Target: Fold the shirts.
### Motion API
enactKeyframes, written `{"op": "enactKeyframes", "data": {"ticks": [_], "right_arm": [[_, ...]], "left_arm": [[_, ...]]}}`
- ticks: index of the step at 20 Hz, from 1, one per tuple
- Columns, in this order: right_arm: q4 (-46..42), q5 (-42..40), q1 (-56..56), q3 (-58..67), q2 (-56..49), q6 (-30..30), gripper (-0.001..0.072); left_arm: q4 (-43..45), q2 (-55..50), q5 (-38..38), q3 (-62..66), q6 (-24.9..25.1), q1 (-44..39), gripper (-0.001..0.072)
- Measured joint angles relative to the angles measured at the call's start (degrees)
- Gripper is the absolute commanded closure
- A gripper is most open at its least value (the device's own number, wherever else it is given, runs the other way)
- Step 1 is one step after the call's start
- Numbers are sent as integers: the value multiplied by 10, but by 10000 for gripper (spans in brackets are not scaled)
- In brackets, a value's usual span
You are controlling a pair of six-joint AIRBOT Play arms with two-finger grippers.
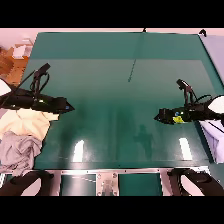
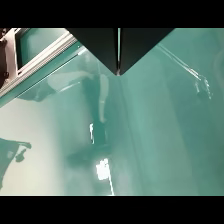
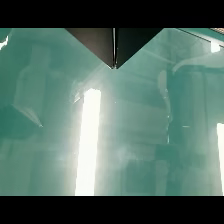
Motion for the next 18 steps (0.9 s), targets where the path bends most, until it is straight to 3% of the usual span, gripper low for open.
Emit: {"op": "enactKeyframes", "data": {"ticks": [4, 5, 6, 9, 11, 14, 18], "right_arm": [[0, 0, 1, 0, 0, 0, 690], [0, 0, 1, 0, 0, 0, 690], [0, 0, 1, 0, 0, 0, 690], [0, 0, 1, 0, 0, 0, 689], [0, 1, 1, 0, 0, 0, 690], [0, 1, 1, 0, 0, 0, 690], [0, 1, 1, 0, 0, 0, 690]], "left_arm": [[76, 0, 0, 4, -48, 0, 682], [125, 0, 0, 8, -69, 0, 372], [188, 0, 2, 11, -94, 0, -7], [383, -2, 4, 7, -164, 0, -13], [469, -3, 21, -10, -189, 9, -13], [541, -3, 61, -62, -201, 45, -13], [577, -3, 114, -135, -187, 115, -13]]}}
